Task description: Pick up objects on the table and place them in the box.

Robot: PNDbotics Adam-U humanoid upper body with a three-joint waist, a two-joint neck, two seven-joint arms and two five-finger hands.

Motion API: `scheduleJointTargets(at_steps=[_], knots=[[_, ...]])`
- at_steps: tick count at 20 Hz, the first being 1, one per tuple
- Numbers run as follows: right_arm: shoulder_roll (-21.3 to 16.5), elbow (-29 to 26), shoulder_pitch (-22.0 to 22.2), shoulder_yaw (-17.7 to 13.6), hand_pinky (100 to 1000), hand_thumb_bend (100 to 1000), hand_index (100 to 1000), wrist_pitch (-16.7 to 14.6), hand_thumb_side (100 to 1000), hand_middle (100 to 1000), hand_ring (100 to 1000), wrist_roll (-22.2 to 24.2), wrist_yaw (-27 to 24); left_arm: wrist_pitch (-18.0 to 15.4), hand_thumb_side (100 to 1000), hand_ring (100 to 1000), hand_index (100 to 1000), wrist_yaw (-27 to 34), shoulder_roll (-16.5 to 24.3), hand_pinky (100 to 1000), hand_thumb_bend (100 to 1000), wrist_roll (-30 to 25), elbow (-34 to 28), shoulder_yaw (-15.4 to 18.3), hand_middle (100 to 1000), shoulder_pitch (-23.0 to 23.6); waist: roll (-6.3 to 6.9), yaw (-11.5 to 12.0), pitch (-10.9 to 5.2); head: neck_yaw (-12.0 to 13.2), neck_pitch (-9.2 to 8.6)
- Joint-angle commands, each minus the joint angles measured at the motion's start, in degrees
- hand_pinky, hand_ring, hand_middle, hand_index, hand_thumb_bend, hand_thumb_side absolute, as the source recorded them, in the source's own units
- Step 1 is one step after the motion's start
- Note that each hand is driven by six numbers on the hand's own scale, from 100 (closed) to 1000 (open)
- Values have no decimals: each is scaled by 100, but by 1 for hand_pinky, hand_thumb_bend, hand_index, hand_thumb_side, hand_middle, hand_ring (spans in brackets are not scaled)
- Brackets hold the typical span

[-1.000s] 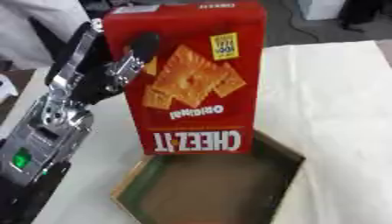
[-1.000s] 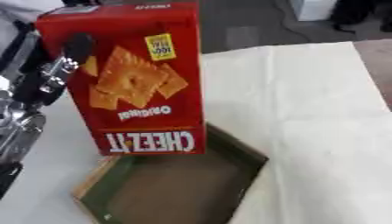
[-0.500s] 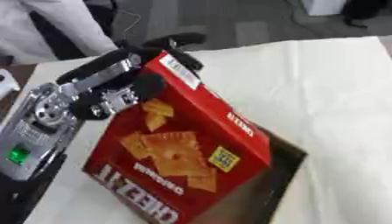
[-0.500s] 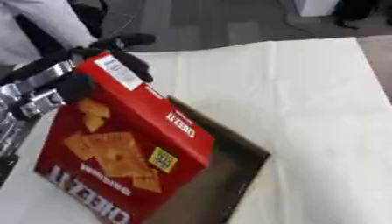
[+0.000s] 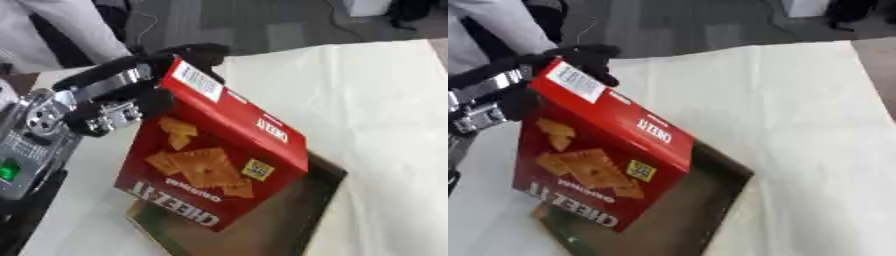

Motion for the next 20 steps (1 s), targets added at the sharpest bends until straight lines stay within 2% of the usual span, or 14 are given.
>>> scheduleJointTargets(at_steps=[1, 6, 7, 8, 9, 10, 11, 14, 15, 16, 17, 18, 19, 20], knots=[[-86, -77, -33, -24, 516, 100, 794, -7, 616, 812, 721, -27, 9, -24, 1000, 882, 1000, 26, 42, 1000, 158, 5, -39, 113, 1000, -44, -9, -3, -140, -53, -3], [-92, -77, -32, -23, 516, 100, 794, -6, 616, 812, 721, -24, 8, -108, 1000, 989, 1000, -27, 72, 1000, 239, -49, -47, 164, 1000, -83, 3, -5, -142, -78, 4], [-92, -77, -31, -22, 516, 100, 794, -6, 617, 812, 721, -24, 8, -125, 980, 1000, 1000, -93, 91, 1000, 345, -59, -43, 182, 1000, -110, 6, -6, -144, -77, 5], [-92, -77, -31, -22, 516, 100, 794, -6, 617, 812, 721, -23, 7, -144, 980, 1000, 1000, -204, 112, 1000, 345, -109, -37, 188, 1000, -141, 8, -9, -145, -74, 3], [-91, -77, -29, -21, 516, 100, 794, -6, 616, 812, 721, -22, 6, -163, 833, 1000, 1000, -332, 131, 1000, 481, -181, -27, 185, 1000, -168, 11, -13, -145, -75, 1], [-91, -77, -27, -21, 516, 100, 794, -5, 616, 812, 721, -21, 6, -182, 853, 1000, 1000, -479, 144, 1000, 464, -282, -13, 175, 1000, -195, 13, -18, -145, -74, -1], [-92, -77, -24, -21, 516, 100, 795, -6, 616, 812, 721, -19, 5, -200, 767, 1000, 1000, -607, 153, 1000, 542, -386, 4, 161, 1000, -216, 18, -24, -143, -72, -3], [-92, -77, -18, -25, 516, 100, 796, -5, 616, 813, 722, -15, 3, -267, 732, 1000, 1000, -835, 143, 1000, 572, -582, 58, 143, 1000, -252, 27, -37, -133, -67, -2], [-92, -77, -16, -26, 516, 100, 796, -5, 616, 813, 722, -14, 2, -289, 765, 1000, 1000, -862, 135, 1000, 548, -594, 74, 146, 1000, -253, 28, -39, -129, -69, -1], [-94, -77, -15, -28, 516, 100, 796, -6, 616, 813, 722, -14, 2, -305, 754, 1000, 1000, -876, 130, 1000, 556, -575, 89, 153, 1000, -251, 29, -41, -126, -69, 0], [-95, -77, -14, -30, 516, 100, 796, -6, 616, 813, 722, -14, 1, -314, 898, 1000, 1000, -887, 128, 1000, 417, -534, 102, 166, 1000, -249, 29, -41, -122, -70, 2], [-97, -77, -11, -32, 516, 100, 796, -6, 616, 813, 722, -15, 1, -303, 943, 1000, 1000, -893, 122, 1000, 368, -396, 120, 206, 1000, -247, 29, -38, -120, -73, 5], [-96, -77, -9, -34, 516, 100, 797, -6, 616, 813, 722, -15, 0, -307, 1000, 1000, 1000, -887, 112, 1000, 159, -201, 121, 238, 1000, -248, 28, -36, -117, -71, 7], [-95, -77, -6, -35, 515, 100, 797, -5, 616, 813, 722, -15, 0, -338, 1000, 1000, 1000, -798, 85, 1000, 115, 137, 112, 278, 1000, -245, 28, -32, -114, -72, 5]])
